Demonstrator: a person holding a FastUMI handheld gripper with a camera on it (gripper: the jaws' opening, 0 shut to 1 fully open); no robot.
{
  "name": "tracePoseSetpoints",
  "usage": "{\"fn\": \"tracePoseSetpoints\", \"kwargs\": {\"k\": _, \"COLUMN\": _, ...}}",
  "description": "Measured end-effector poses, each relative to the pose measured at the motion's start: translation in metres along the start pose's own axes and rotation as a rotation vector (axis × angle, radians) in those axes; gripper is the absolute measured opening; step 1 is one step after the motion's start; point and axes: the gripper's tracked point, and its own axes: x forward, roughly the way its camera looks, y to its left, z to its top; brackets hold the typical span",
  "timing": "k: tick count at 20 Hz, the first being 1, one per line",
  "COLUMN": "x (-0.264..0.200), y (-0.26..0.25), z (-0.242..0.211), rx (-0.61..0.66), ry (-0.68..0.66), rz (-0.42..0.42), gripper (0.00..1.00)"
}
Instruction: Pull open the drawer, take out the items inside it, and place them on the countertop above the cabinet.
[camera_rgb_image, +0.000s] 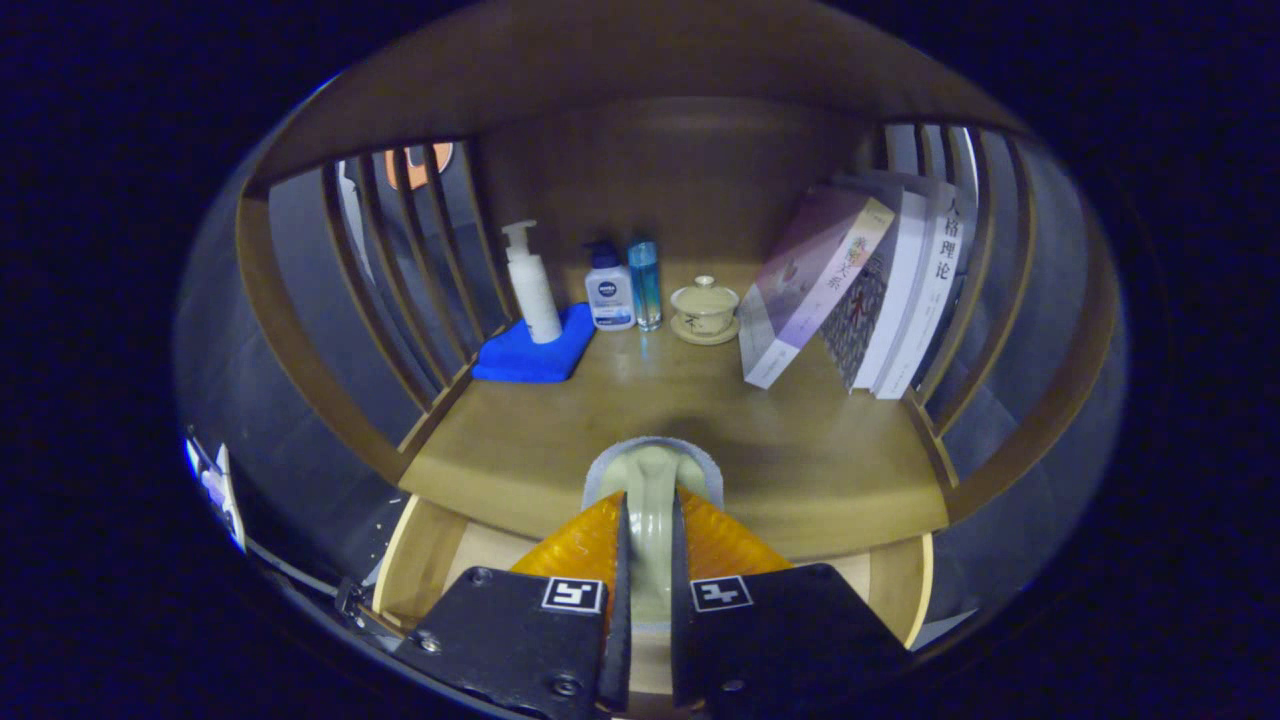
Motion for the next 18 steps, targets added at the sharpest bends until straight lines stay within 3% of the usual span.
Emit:
{"fn": "tracePoseSetpoints", "kwargs": {"k": 11, "x": 0.075, "y": -0.001, "z": 0.051, "rx": 0.035, "ry": 0.030, "rz": -0.057, "gripper": 0.19}}
{"fn": "tracePoseSetpoints", "kwargs": {"k": 18, "x": 0.117, "y": -0.005, "z": 0.055, "rx": 0.079, "ry": 0.041, "rz": -0.100, "gripper": 0.19}}
